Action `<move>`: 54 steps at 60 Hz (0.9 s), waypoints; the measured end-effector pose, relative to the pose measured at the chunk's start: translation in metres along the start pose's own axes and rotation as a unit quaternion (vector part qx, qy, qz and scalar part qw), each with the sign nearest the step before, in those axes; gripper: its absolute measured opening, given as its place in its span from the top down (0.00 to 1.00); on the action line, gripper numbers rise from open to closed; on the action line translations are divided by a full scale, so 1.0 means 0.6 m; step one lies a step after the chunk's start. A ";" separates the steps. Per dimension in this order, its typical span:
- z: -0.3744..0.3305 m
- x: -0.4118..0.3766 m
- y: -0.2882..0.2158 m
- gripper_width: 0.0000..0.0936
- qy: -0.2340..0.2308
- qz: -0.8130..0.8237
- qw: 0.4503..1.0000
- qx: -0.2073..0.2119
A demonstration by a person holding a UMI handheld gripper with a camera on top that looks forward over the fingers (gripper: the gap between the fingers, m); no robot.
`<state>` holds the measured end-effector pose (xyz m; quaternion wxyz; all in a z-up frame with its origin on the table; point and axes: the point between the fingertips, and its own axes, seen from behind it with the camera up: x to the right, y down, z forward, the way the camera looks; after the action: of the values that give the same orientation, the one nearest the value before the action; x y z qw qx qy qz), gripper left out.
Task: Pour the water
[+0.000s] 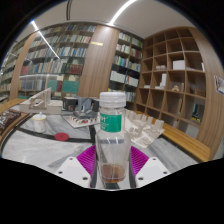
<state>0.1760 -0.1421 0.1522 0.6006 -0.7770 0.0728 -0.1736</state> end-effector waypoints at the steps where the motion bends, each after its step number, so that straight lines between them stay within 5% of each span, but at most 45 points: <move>1: 0.003 0.004 -0.015 0.52 0.007 -0.008 1.000 0.004; 17: 0.113 -0.051 -0.317 0.52 0.163 -0.276 0.942 0.097; 30: 0.206 -0.280 -0.483 0.53 0.214 -0.589 0.755 0.191; 46: 0.309 -0.559 -0.377 0.53 0.161 -0.830 0.482 0.229; 54: 0.343 -0.587 -0.321 0.52 0.144 -0.859 0.443 0.211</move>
<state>-0.0963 0.2097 0.2276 0.2704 -0.2548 -0.5856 -0.7204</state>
